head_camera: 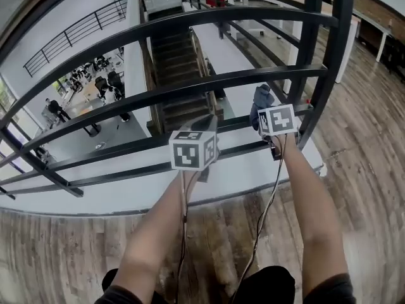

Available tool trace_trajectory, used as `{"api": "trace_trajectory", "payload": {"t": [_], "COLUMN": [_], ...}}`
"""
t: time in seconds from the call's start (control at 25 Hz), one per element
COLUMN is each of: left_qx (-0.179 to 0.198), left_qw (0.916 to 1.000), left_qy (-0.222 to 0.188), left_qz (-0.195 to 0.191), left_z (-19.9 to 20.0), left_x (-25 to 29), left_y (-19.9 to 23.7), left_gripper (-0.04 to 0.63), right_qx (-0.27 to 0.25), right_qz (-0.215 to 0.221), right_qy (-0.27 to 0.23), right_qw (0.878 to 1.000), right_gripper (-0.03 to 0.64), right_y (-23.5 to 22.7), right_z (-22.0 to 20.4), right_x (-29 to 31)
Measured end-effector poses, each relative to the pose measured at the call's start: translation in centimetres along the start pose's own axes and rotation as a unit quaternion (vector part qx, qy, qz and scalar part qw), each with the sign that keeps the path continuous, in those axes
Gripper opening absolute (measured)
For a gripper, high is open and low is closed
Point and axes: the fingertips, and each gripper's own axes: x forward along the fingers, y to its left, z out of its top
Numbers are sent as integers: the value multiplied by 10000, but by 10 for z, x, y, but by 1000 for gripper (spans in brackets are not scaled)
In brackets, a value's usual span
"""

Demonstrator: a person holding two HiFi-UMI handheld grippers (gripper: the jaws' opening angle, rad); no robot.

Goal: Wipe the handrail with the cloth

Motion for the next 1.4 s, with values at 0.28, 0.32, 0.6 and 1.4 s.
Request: {"api": "trace_trajectory", "payload": {"t": [0.28, 0.32, 0.6, 1.4], "left_qx": [101, 112, -42, 3], "left_qw": [9995, 9995, 9996, 9975], "left_qy": [-207, -203, -157, -508], "left_qz": [-216, -206, -247, 486], "left_z": [14, 14, 9, -20], "left_x": [37, 41, 53, -93], "left_y": [-49, -51, -61, 90], "left_gripper": [4, 3, 3, 3], "right_qx": [-58, -57, -25, 739], "right_qz": [-447, -549, -1141, 567], "right_qy": [-53, -77, -265, -1687], "right_qw": [9990, 9984, 9931, 9813], "right_gripper": [80, 80, 80, 80], "right_y": [-85, -97, -158, 86], "right_z": [-9, -12, -23, 20], "right_x": [-8, -10, -19, -32]}}
